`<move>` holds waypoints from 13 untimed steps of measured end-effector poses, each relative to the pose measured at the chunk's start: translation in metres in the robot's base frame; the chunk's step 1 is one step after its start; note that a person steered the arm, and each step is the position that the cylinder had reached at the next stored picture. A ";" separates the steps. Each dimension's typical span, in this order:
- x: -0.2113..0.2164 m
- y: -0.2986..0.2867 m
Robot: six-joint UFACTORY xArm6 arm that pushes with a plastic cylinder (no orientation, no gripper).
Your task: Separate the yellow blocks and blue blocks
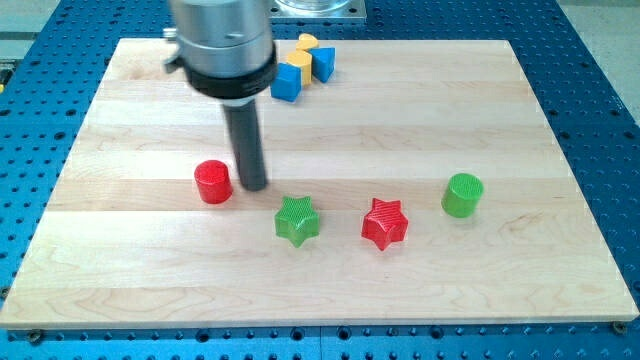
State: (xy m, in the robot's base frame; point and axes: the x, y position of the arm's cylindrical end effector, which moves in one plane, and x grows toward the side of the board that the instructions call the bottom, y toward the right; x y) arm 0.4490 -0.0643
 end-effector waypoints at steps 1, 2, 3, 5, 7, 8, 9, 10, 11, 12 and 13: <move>-0.075 0.061; -0.168 0.107; -0.211 0.105; -0.137 -0.032; -0.107 -0.062; -0.114 -0.116; -0.063 -0.088; -0.074 -0.086; -0.091 -0.036; -0.099 -0.057; -0.129 -0.021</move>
State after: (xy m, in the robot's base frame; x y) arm 0.3205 -0.0851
